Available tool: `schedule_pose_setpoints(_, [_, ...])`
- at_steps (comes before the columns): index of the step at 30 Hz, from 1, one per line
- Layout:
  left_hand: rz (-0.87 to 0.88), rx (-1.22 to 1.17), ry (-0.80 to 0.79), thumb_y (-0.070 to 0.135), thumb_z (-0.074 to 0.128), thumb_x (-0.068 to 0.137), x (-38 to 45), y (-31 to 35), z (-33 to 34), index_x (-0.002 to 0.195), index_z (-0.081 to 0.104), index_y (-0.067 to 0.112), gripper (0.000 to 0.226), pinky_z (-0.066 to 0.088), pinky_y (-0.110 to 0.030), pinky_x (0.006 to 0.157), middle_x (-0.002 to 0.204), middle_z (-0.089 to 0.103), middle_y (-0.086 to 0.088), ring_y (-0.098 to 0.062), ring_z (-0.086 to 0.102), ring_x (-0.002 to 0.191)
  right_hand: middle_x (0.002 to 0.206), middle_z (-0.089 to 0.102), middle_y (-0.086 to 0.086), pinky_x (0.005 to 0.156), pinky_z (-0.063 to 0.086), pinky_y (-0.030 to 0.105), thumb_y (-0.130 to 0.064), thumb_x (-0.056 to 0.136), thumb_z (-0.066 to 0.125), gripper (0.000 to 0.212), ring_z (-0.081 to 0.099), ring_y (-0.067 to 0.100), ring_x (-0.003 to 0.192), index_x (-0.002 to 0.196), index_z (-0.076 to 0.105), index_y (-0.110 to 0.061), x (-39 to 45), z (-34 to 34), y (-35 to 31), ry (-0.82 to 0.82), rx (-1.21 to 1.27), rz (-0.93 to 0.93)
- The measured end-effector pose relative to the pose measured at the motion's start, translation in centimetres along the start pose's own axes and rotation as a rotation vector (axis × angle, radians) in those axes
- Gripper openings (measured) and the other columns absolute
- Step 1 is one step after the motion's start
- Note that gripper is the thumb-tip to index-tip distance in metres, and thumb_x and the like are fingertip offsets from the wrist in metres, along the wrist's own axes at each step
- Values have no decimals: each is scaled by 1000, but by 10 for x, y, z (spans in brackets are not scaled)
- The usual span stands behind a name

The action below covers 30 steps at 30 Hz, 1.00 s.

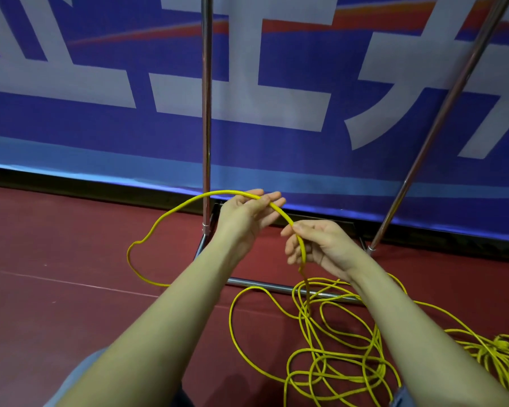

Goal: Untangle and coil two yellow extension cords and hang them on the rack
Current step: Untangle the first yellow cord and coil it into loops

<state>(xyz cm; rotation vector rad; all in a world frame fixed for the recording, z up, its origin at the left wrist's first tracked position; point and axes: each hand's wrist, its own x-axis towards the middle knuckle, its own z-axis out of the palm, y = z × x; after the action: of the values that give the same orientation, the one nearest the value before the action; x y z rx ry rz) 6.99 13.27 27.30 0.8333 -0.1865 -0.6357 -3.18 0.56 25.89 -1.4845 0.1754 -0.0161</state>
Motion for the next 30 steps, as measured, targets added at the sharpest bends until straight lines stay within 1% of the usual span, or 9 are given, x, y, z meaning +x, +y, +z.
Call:
schedule_pose_setpoints(5, [80,-101,79,-7,47,93,7,9,-1,103,48,1,12,60,-32,70,97,66,-19,-23,72,76,59,63,13,59,53,26,-22,84,60,24,65,25,56,79,61,1,-3,-7,5,-39,-1,4])
schedule_pose_setpoints(8, [130,-153,148,-6,47,94,10,17,-6,109,46,0,16,60,-30,69,97,65,-17,-22,71,77,59,62,13,57,52,26,-26,78,57,26,61,23,53,74,62,0,-5,-16,8,-50,-97,65])
schedule_pose_setpoints(11, [179,-216,225,-5,47,95,15,24,-15,115,44,0,21,59,-28,66,100,64,-16,-24,68,84,59,62,10,56,49,26,-28,78,60,27,59,19,50,74,62,-2,-6,-23,15,-57,-188,134])
schedule_pose_setpoints(13, [200,-261,277,-2,46,96,18,24,-20,111,46,-1,14,58,-26,65,107,62,-18,-24,66,88,57,61,8,53,46,25,-28,83,65,26,58,17,48,73,61,-4,-6,-24,18,-41,-241,148])
schedule_pose_setpoints(15, [168,-261,254,6,46,98,16,16,-19,101,51,0,8,59,-27,67,109,61,-20,-22,68,84,53,57,5,47,41,22,-25,91,57,27,53,16,42,72,57,-6,-5,-23,18,18,-260,137])
schedule_pose_setpoints(17, [66,-143,140,11,50,96,9,0,-10,97,55,1,11,59,-28,70,100,64,-18,-19,71,77,49,52,3,41,34,20,-21,95,48,28,48,15,37,72,54,-6,-4,-21,14,112,-235,104])
schedule_pose_setpoints(21, [-6,15,-28,-7,57,87,-2,-16,8,114,44,-1,31,58,-28,69,91,67,-15,-20,72,75,47,51,4,37,31,19,-21,97,46,30,47,15,34,72,54,-6,-5,-10,2,129,-178,53])
schedule_pose_setpoints(27, [97,-73,41,-16,51,85,2,6,14,95,50,2,20,60,-32,67,77,68,-13,-22,72,69,53,59,9,48,44,24,-29,94,46,34,59,21,45,76,59,-3,-9,-3,-9,66,-83,32])
schedule_pose_setpoints(30, [201,-187,110,-15,48,88,10,26,2,90,51,4,19,59,-31,71,88,64,-14,-20,72,72,57,61,13,59,50,29,-35,83,52,37,63,26,54,73,62,-1,-13,-13,-3,25,-138,88])
